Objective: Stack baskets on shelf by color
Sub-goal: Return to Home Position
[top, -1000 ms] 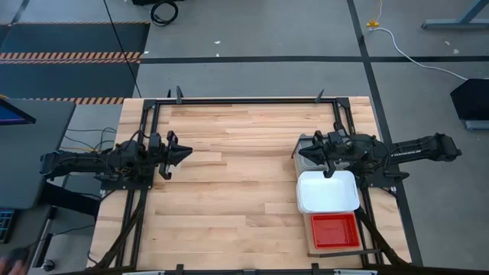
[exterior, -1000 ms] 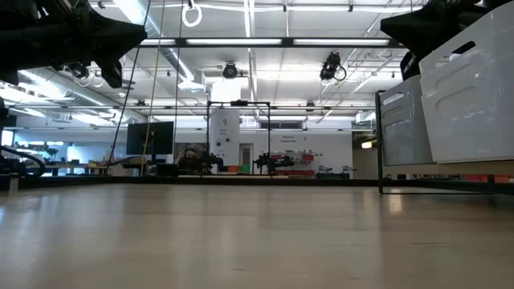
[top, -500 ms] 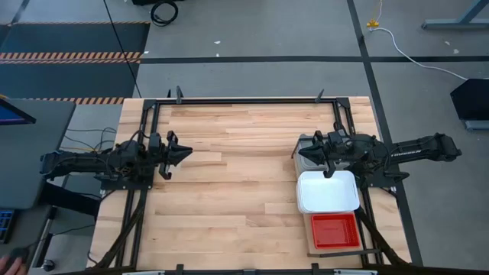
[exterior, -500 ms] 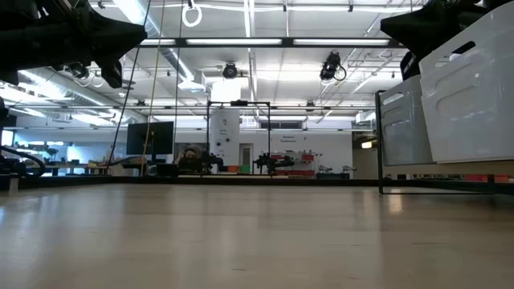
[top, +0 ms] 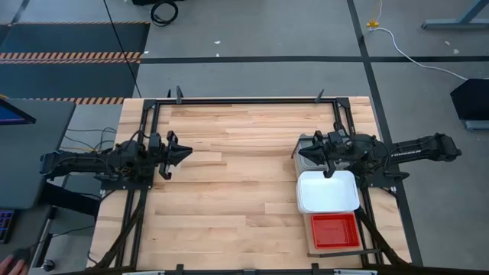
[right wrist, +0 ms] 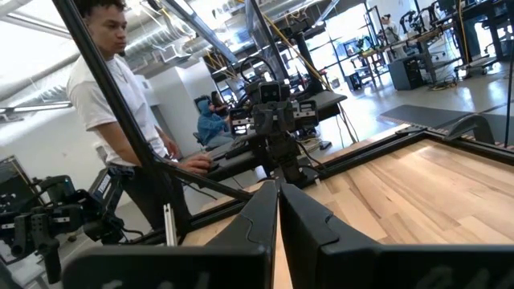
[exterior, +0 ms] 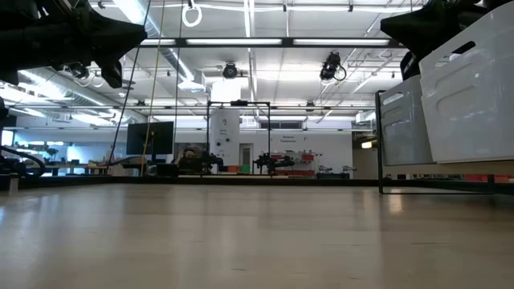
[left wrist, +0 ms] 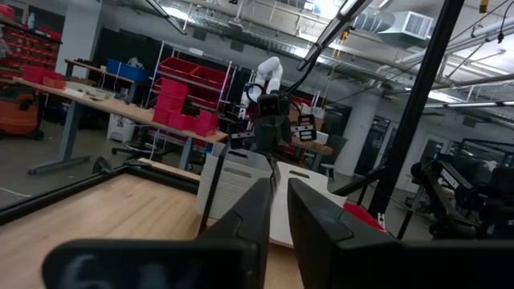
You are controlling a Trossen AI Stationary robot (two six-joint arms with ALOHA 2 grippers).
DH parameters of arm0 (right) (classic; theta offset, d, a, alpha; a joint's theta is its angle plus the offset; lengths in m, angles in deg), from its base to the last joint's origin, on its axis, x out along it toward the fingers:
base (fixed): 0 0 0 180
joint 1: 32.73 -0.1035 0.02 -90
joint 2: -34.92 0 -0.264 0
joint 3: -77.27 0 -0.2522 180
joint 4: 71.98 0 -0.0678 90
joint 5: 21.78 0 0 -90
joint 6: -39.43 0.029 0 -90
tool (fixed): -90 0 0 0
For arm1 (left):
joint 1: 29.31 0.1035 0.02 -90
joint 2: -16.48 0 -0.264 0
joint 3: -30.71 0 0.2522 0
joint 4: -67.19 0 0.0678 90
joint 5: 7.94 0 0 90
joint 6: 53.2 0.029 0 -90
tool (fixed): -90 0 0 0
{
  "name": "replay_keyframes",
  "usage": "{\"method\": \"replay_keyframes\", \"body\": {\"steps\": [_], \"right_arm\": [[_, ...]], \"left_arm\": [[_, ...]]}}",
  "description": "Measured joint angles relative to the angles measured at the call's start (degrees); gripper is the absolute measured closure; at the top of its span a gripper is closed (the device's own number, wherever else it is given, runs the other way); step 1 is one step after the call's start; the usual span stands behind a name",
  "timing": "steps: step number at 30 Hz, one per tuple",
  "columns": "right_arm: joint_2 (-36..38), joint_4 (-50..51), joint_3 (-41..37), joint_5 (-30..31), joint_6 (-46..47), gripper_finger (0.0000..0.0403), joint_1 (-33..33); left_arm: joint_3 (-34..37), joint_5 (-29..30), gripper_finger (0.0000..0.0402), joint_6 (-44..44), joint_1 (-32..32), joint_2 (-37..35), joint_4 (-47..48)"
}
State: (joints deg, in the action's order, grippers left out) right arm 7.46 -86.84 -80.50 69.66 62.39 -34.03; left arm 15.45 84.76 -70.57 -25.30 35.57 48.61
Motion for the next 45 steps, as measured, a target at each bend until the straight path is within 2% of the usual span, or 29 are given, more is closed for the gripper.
{"method": "replay_keyframes", "body": {"steps": [45], "right_arm": [[0.0, 0.0, 0.0, 0.0, 0.0, 0.0380, 0.0]], "left_arm": [[0.0, 0.0, 0.0350, 0.0, 0.0, 0.0, 0.0]]}}
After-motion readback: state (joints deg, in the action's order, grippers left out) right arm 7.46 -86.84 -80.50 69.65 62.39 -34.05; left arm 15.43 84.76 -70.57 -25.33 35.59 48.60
